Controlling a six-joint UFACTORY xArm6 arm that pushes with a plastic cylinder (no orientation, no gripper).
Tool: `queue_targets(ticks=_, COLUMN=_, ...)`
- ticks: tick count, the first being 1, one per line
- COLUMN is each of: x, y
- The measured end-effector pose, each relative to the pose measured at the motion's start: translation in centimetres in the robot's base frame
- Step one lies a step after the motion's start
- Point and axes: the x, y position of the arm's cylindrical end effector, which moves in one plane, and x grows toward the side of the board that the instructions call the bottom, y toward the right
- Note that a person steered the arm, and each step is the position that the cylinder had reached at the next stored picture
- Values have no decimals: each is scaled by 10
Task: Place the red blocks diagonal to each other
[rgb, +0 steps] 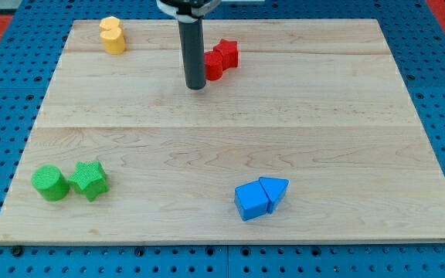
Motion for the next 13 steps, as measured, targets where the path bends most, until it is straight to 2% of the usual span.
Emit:
queue_targets(ticks=2, x=-43, y=27)
queue_targets(ticks=4, x=-43, y=90)
queue_targets(ticks=5, x=-67, y=119)
queue_targets(ticks=7, x=-103, y=102)
queue_targets(ticks=8, x=-117, y=132)
queue_targets(ticks=9, x=-133, y=89)
queue_targets(ticks=10, x=-134, y=53)
queue_targets(ticks=11, x=-134, y=85)
queue_targets(ticks=12, x=-103, y=147)
queue_targets(ticks=13, x=-84, y=117)
